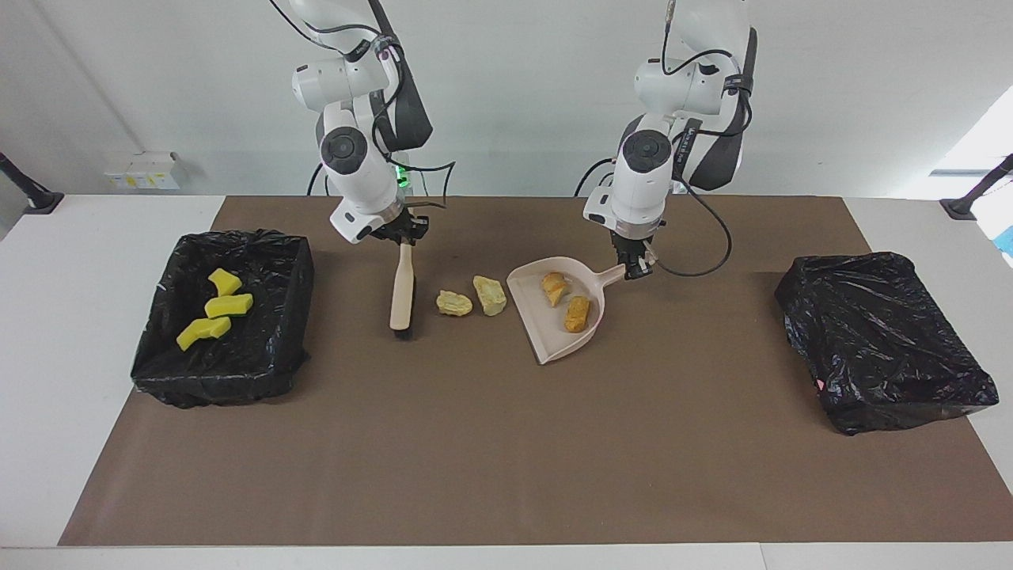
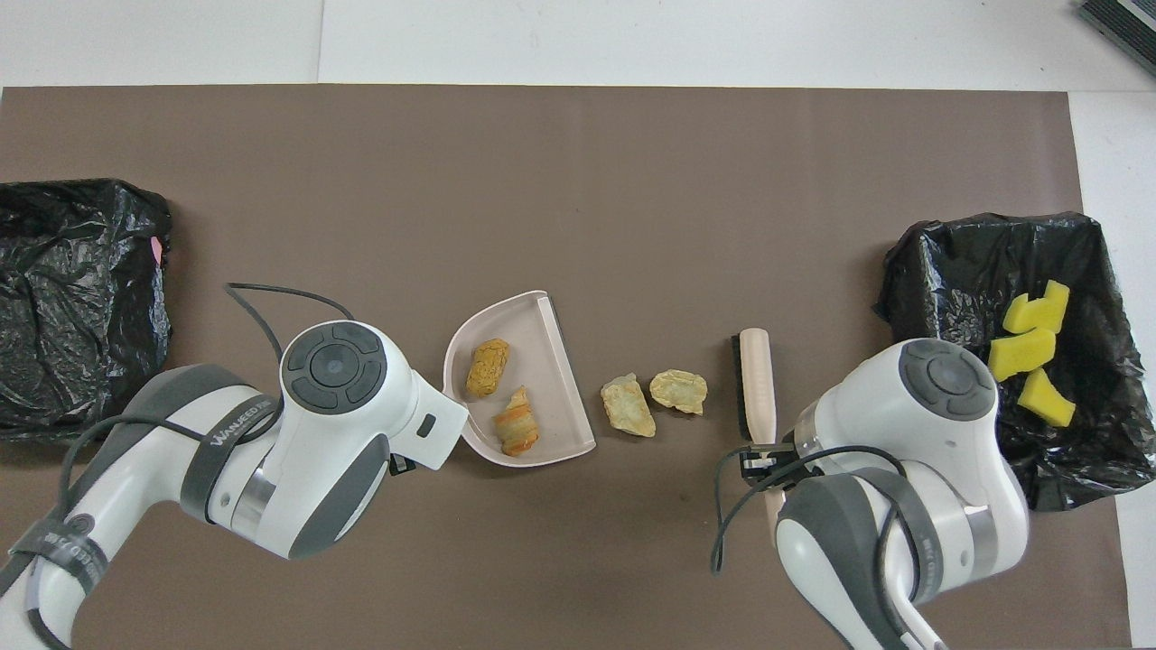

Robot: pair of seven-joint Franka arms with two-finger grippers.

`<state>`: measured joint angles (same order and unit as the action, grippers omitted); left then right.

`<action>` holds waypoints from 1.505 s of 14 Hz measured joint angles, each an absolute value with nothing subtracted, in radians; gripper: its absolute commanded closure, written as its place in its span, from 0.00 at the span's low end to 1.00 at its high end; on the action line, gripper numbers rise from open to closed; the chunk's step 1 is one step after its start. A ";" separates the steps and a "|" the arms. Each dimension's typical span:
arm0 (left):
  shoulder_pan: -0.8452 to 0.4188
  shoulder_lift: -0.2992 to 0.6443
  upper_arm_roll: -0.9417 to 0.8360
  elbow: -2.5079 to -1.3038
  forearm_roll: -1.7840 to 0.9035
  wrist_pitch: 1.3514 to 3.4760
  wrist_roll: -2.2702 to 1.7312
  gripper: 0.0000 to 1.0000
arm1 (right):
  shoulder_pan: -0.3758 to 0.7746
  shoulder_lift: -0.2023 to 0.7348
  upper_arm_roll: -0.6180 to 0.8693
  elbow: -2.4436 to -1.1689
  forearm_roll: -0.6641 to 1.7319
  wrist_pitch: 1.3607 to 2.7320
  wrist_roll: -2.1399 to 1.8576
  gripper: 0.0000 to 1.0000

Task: Sweep and dump trash in bin
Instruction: 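Lift the dustpan with the left gripper while the right gripper withdraws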

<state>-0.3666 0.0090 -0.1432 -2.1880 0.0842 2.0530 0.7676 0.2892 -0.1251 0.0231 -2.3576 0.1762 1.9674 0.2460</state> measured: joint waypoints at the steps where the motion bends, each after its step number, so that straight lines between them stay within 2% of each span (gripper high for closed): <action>1: -0.367 0.009 -0.143 -2.188 0.083 2.053 0.768 1.00 | 0.328 -0.120 0.025 -2.366 0.176 1.995 0.282 1.00; 6: -0.367 0.009 -0.142 -2.191 0.081 2.053 0.767 1.00 | 0.533 -0.042 0.035 -2.336 0.198 2.108 0.426 1.00; 12: -0.364 0.009 -0.134 -2.195 0.080 2.054 0.767 1.00 | 0.668 0.146 0.035 -2.101 0.465 2.128 0.424 1.00; 17: -0.302 0.009 -0.125 -2.186 0.037 2.066 0.774 1.00 | 0.670 0.162 0.024 -2.061 0.475 2.078 0.417 1.00; 21: -0.259 0.008 -0.123 -2.179 0.018 2.077 0.775 1.00 | 0.572 0.077 0.014 -2.035 0.409 1.894 0.406 1.00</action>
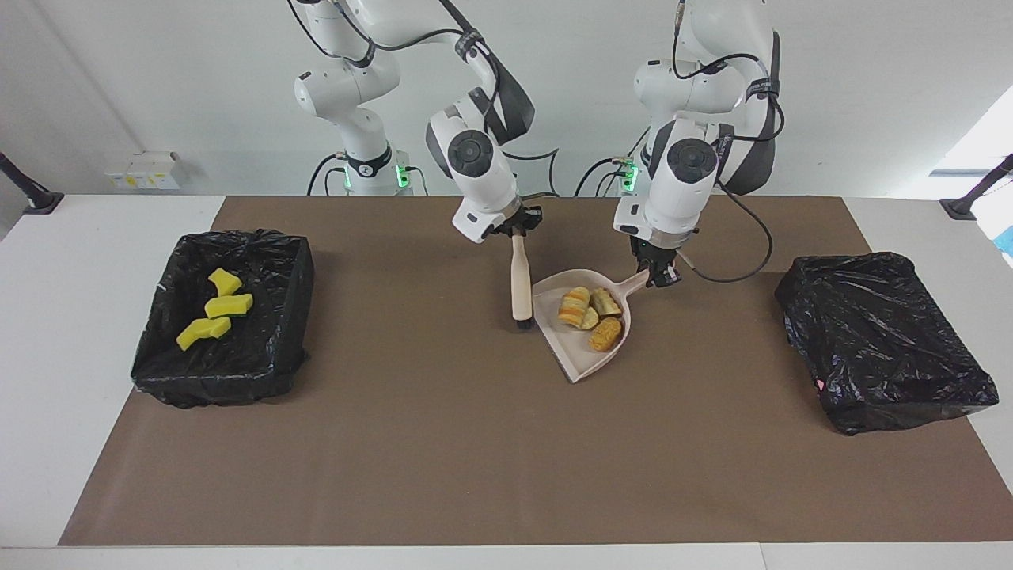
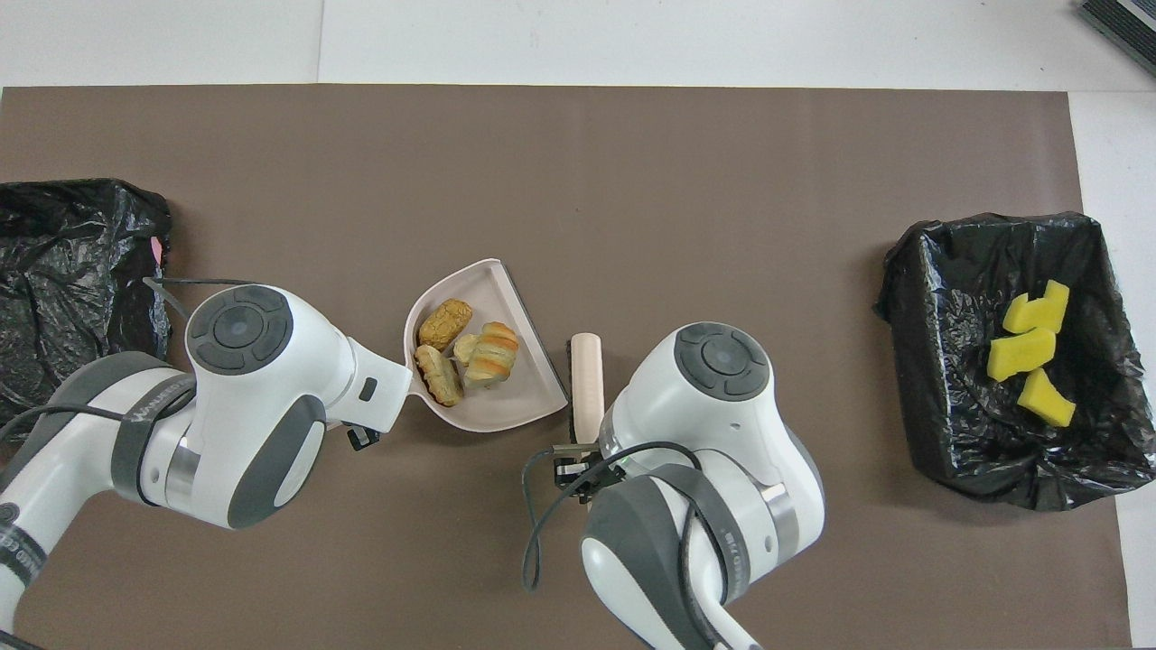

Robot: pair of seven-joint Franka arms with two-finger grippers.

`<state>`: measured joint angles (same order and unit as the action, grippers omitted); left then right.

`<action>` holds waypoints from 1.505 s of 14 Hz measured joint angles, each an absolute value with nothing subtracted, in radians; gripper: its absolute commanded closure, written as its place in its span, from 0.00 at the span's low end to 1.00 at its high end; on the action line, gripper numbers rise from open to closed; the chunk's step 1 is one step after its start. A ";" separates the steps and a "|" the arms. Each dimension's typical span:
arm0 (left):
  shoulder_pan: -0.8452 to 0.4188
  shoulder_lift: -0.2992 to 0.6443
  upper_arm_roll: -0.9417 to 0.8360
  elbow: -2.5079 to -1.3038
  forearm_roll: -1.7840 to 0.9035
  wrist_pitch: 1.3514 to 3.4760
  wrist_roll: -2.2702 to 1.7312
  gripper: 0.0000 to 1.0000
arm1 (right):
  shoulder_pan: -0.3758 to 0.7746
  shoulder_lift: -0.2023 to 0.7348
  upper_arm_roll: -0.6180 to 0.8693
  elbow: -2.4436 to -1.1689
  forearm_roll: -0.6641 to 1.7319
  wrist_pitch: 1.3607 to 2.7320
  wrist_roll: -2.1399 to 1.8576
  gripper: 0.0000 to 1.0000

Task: Sweep and dump trash in bin
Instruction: 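Lift the dustpan with the left gripper while the right gripper withdraws, then tip the dustpan over the near bin with the left gripper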

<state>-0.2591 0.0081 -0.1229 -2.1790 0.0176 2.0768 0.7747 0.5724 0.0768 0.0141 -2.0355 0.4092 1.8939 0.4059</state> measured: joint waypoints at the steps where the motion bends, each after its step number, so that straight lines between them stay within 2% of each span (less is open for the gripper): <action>1: -0.243 0.007 -0.122 -2.174 0.002 2.081 0.775 1.00 | 0.563 0.037 0.013 -2.035 0.384 1.851 0.408 1.00; 4: -0.189 0.001 -0.120 -2.150 -0.038 2.084 0.775 1.00 | 0.593 -0.045 0.024 -2.043 0.295 1.816 0.498 1.00; 8: -0.109 -0.011 -0.117 -2.099 -0.071 2.083 0.776 1.00 | 0.719 -0.053 0.035 -2.077 0.272 1.879 0.624 1.00; 13: 0.022 -0.016 -0.109 -1.983 -0.073 1.947 0.867 1.00 | 0.890 0.041 0.039 -2.102 0.225 2.027 0.792 1.00; 17: 0.130 0.001 -0.105 -1.883 -0.074 1.815 0.944 1.00 | 0.968 0.131 0.040 -2.133 0.210 2.170 0.859 1.00; 18: 0.153 0.010 -0.104 -1.859 -0.068 1.779 0.986 1.00 | 0.970 0.138 0.040 -2.137 0.209 2.180 0.859 0.47; 19: 0.182 0.023 -0.103 -1.828 -0.054 1.739 1.032 1.00 | 0.970 0.137 0.038 -2.137 0.209 2.181 0.859 0.00; 21: 0.268 0.070 -0.100 -1.732 -0.027 1.678 1.145 1.00 | 0.969 0.135 0.034 -2.132 0.195 2.171 0.859 0.00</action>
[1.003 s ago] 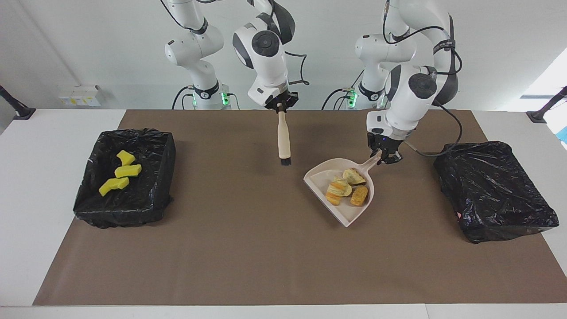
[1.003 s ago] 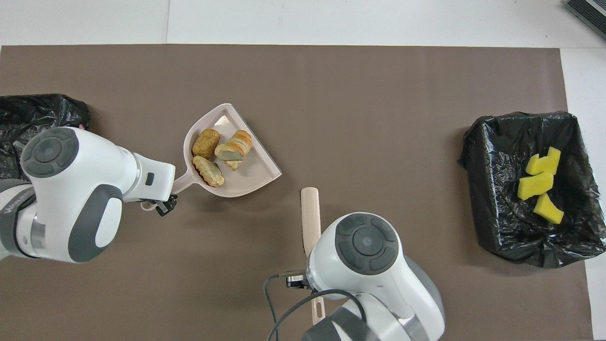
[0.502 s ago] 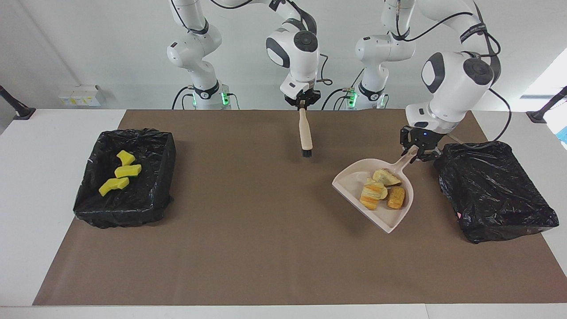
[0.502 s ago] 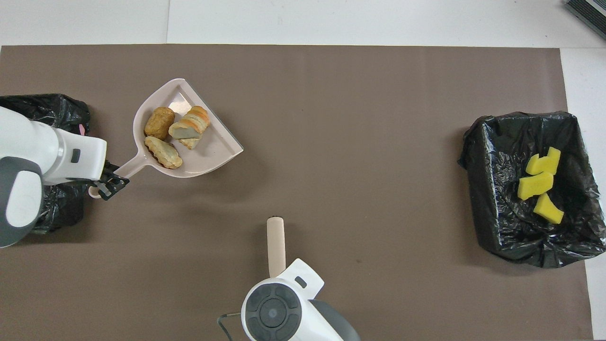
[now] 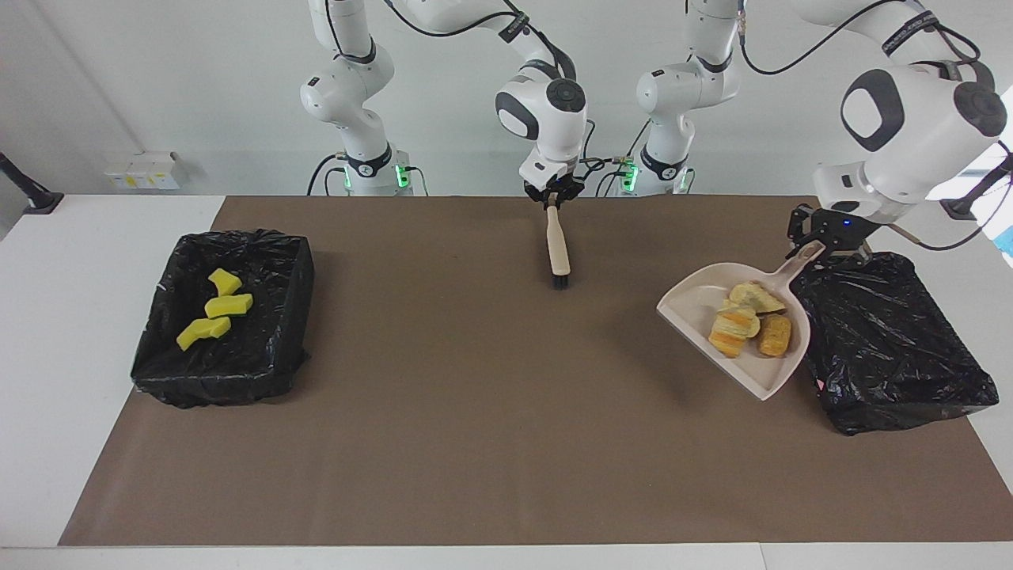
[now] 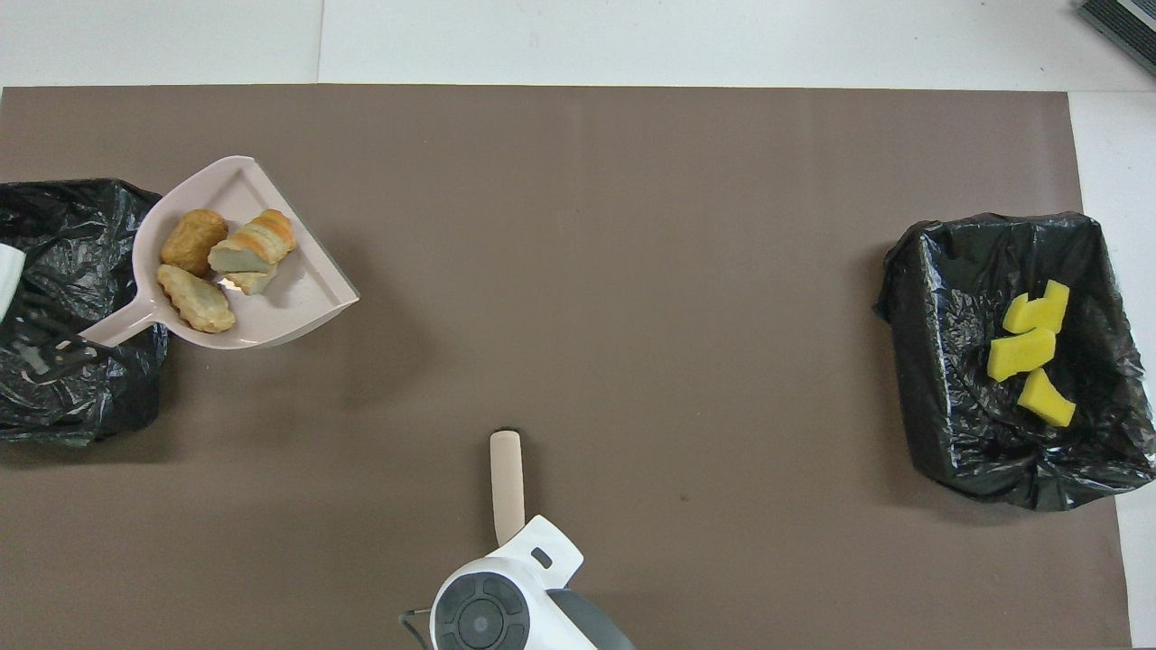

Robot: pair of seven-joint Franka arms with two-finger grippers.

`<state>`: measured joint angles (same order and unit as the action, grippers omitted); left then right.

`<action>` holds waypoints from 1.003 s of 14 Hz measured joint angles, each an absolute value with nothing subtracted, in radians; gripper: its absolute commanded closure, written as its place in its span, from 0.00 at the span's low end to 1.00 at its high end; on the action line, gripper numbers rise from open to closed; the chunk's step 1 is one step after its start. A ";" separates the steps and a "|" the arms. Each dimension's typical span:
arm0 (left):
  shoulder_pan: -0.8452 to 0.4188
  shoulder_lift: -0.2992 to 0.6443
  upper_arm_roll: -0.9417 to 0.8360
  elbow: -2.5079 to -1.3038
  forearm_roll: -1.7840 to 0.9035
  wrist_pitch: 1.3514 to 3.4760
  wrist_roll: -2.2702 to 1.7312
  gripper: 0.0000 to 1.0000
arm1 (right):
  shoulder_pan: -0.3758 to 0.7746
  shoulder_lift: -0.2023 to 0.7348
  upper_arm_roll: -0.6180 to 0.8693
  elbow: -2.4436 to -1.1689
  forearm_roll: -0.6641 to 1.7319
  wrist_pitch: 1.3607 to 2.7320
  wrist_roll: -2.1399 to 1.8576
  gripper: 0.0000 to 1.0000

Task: Sweep and dump trash in bin
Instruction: 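Tip the dustpan over the near bin with the left gripper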

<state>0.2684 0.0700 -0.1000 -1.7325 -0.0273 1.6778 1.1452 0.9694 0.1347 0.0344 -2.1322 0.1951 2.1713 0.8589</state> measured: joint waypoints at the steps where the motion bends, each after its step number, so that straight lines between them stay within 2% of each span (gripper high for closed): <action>1: 0.322 0.100 -0.098 -1.678 -0.025 1.665 1.202 1.00 | 0.968 0.134 0.033 -2.120 0.173 2.143 0.860 0.00; 4: 0.457 0.168 -0.095 -1.576 -0.023 1.644 1.344 1.00 | 0.940 0.127 0.026 -2.033 0.132 2.007 0.861 0.00; 8: 0.576 0.197 -0.092 -1.509 0.053 1.669 1.563 1.00 | 0.819 0.104 0.020 -1.861 0.114 1.760 0.741 0.00; 11: 0.598 0.200 -0.090 -1.498 0.201 1.717 1.625 1.00 | 0.695 0.094 0.013 -1.728 0.100 1.583 0.529 0.00; 14: 0.596 0.205 -0.096 -1.497 0.305 1.774 1.628 1.00 | 0.581 0.093 0.009 -1.641 0.063 1.481 0.352 0.00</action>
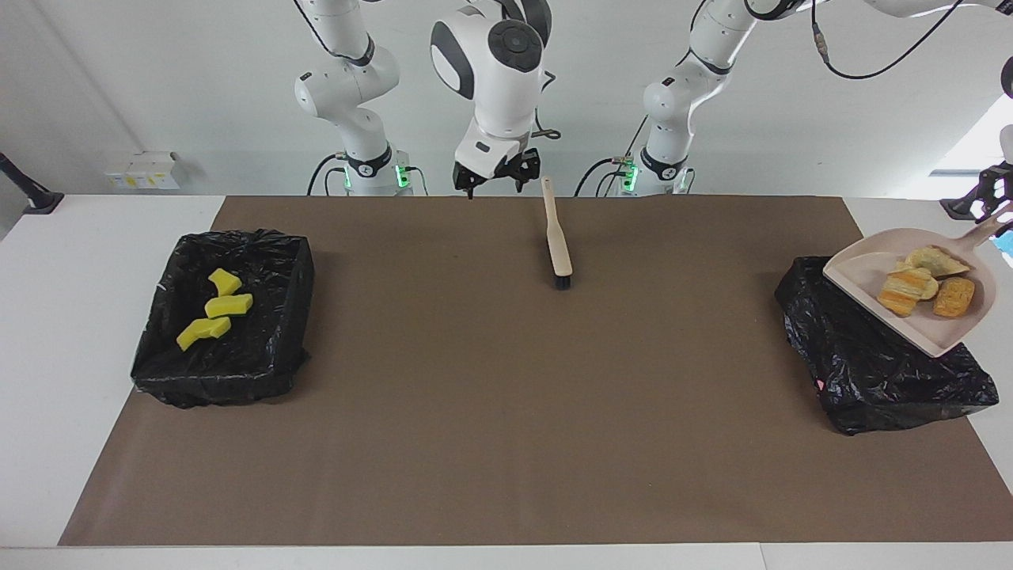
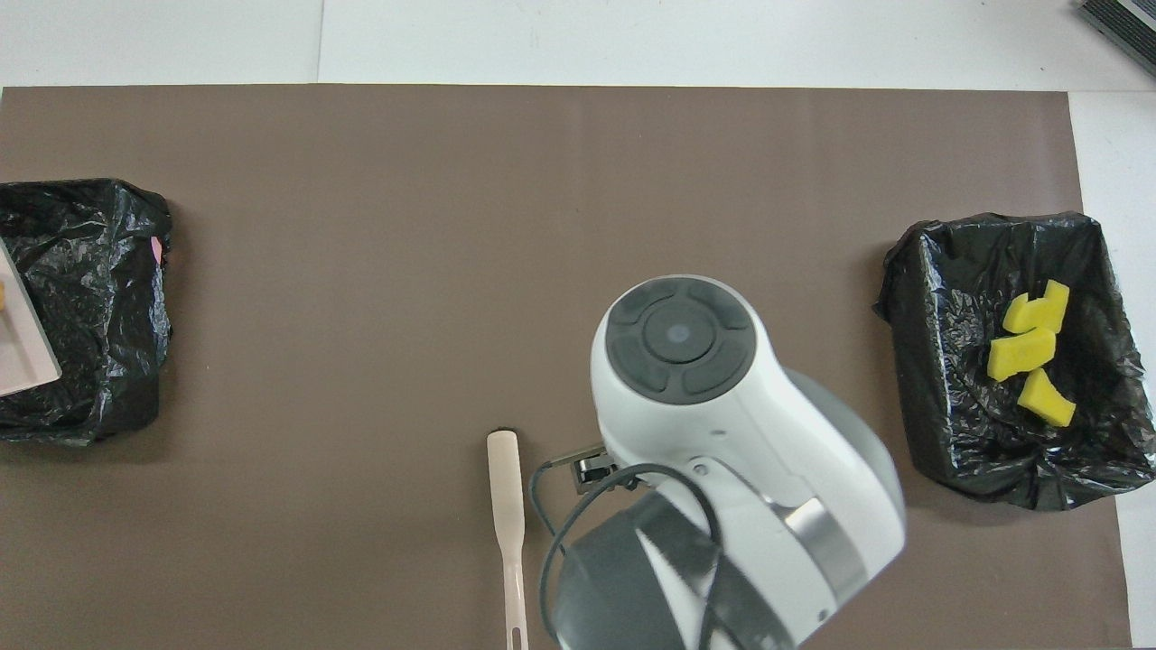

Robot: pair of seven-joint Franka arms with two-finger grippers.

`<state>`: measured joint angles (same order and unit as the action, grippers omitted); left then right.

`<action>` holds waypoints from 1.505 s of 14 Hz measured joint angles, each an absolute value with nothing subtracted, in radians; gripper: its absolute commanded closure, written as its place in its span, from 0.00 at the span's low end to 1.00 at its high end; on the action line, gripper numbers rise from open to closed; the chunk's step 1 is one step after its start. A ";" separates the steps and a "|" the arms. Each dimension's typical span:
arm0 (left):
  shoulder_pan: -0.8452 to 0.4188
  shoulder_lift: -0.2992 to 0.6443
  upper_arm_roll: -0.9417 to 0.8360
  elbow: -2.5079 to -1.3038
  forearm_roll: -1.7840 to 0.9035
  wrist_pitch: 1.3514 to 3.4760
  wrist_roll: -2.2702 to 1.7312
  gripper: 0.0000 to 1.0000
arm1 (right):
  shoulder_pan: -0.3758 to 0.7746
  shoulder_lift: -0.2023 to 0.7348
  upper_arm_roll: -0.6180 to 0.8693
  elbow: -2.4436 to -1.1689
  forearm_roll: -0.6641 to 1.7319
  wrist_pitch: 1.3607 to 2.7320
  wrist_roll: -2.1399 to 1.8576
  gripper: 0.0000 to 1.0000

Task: Sweep and dump trash in bin
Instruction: 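Tip the dustpan over the near bin with the left gripper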

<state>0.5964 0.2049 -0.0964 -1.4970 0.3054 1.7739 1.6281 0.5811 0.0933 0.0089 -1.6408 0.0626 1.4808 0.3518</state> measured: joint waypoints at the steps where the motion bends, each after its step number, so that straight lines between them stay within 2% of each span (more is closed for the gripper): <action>1: 0.595 0.208 -0.101 -1.497 0.338 1.794 1.629 1.00 | 0.535 0.093 0.007 -1.621 0.056 1.462 0.301 0.00; 6: 0.547 0.222 -0.114 -1.497 0.481 1.925 1.630 1.00 | 0.299 0.093 0.002 -1.556 0.021 1.431 0.010 0.00; 10: 0.502 0.228 -0.116 -1.498 0.592 1.992 1.630 1.00 | 0.197 0.094 0.003 -1.521 -0.036 1.455 -0.089 0.00; 16: 0.501 0.238 -0.116 -1.499 0.762 2.070 1.630 1.00 | 0.017 0.099 0.004 -1.503 -0.066 1.651 -0.089 0.00; 21: 0.450 0.233 -0.117 -1.496 0.842 2.082 1.630 1.00 | -0.043 0.095 0.001 -1.502 -0.062 1.614 -0.044 0.00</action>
